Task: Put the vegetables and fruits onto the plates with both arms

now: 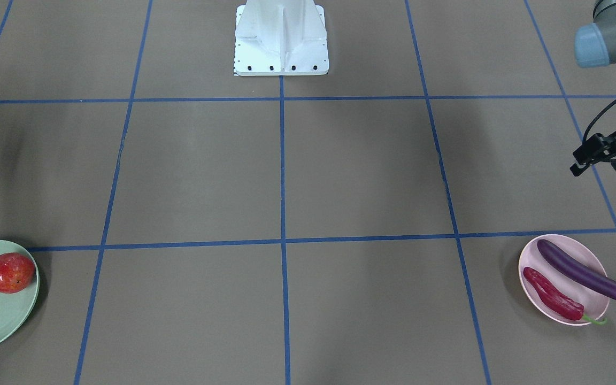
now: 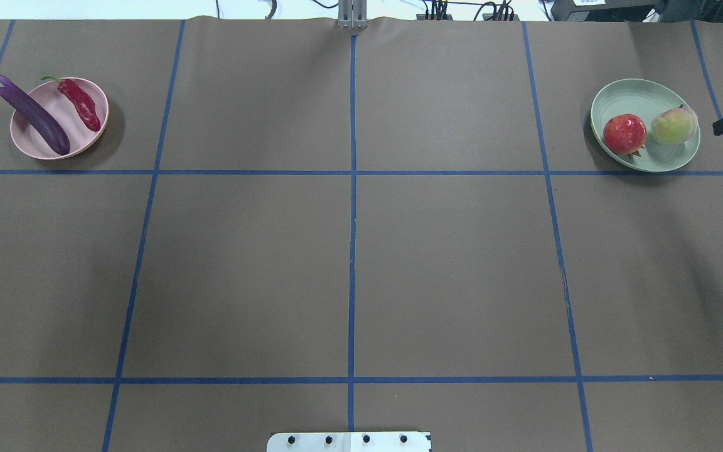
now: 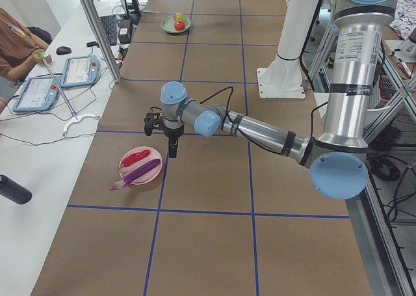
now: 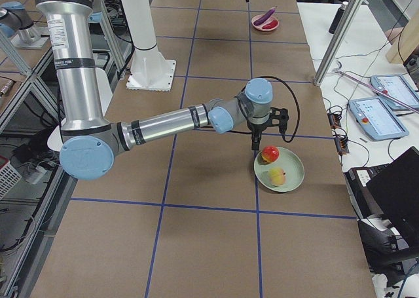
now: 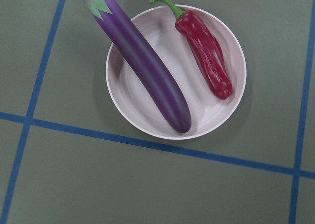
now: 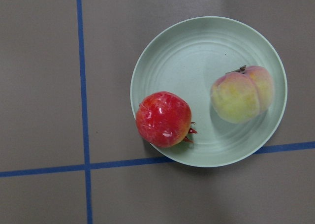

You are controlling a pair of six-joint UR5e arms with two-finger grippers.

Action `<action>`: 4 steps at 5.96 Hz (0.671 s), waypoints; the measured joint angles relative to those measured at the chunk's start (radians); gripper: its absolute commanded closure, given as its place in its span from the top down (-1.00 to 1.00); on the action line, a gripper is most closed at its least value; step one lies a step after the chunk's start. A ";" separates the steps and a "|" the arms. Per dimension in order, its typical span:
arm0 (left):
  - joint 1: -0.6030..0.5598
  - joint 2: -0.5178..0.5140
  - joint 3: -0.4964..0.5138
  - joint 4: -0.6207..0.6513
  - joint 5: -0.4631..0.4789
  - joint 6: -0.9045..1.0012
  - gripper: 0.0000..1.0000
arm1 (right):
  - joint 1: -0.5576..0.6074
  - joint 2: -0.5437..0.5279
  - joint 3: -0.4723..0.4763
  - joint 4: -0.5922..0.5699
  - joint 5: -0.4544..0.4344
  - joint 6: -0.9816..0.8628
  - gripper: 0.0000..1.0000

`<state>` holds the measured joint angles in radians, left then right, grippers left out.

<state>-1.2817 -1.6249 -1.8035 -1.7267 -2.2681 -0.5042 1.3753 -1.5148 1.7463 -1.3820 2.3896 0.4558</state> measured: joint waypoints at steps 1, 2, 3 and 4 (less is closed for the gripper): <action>-0.063 0.009 0.001 0.075 -0.009 0.184 1.00 | 0.047 -0.008 0.002 -0.099 -0.004 -0.164 1.00; -0.121 0.011 0.004 0.157 -0.009 0.333 1.00 | 0.093 -0.013 0.003 -0.191 -0.012 -0.317 1.00; -0.160 0.013 0.015 0.219 -0.010 0.402 1.00 | 0.115 -0.026 0.004 -0.230 -0.015 -0.389 1.00; -0.180 0.014 0.031 0.259 -0.013 0.428 1.00 | 0.122 -0.050 0.006 -0.238 -0.016 -0.414 1.00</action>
<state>-1.4617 -1.6107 -1.7722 -1.4679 -2.2806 -0.0766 1.4977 -1.5645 1.7525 -1.6200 2.3735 0.0422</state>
